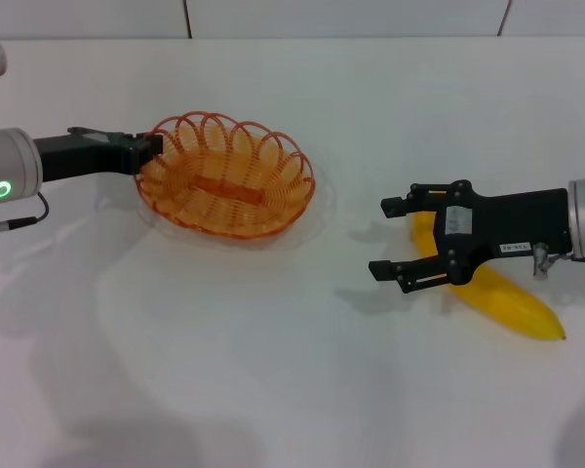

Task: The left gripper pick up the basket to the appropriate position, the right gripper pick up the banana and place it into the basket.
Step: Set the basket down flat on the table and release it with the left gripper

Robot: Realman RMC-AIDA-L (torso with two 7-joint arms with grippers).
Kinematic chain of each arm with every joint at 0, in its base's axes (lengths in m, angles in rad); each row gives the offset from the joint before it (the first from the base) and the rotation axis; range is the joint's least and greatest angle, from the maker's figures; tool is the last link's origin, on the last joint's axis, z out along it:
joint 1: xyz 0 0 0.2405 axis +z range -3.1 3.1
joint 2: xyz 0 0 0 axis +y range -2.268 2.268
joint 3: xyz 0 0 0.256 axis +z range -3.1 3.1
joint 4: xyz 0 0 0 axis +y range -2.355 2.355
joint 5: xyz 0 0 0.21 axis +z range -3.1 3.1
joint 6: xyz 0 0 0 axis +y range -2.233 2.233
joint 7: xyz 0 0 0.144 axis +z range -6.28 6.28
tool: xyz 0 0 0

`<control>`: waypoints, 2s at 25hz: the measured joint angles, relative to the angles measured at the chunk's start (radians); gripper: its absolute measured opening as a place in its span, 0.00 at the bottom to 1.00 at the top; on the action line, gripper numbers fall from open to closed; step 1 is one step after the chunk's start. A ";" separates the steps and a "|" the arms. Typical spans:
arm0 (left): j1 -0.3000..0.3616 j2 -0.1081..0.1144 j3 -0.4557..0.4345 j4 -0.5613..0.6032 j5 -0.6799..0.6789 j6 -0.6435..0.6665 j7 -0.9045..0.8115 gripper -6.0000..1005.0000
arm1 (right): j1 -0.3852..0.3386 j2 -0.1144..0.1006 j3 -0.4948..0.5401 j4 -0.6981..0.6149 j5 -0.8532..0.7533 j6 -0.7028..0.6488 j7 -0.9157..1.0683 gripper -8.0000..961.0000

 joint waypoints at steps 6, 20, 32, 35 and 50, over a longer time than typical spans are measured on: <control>-0.005 -0.002 0.000 -0.031 -0.006 -0.023 0.027 0.08 | 0.001 0.001 0.000 0.000 -0.003 0.000 0.000 0.93; -0.009 -0.003 0.000 -0.042 -0.005 -0.029 0.030 0.08 | 0.005 0.003 0.000 0.002 -0.011 -0.001 0.000 0.93; -0.009 -0.002 0.000 -0.035 -0.006 -0.024 0.036 0.08 | 0.005 0.003 0.000 0.002 -0.014 -0.006 0.007 0.93; -0.009 -0.003 -0.001 -0.035 -0.007 -0.024 0.041 0.09 | 0.006 0.003 0.000 0.002 -0.021 -0.007 0.010 0.93; -0.001 -0.003 -0.003 -0.036 -0.035 -0.019 0.048 0.15 | 0.008 0.003 0.000 0.002 -0.023 -0.008 0.012 0.93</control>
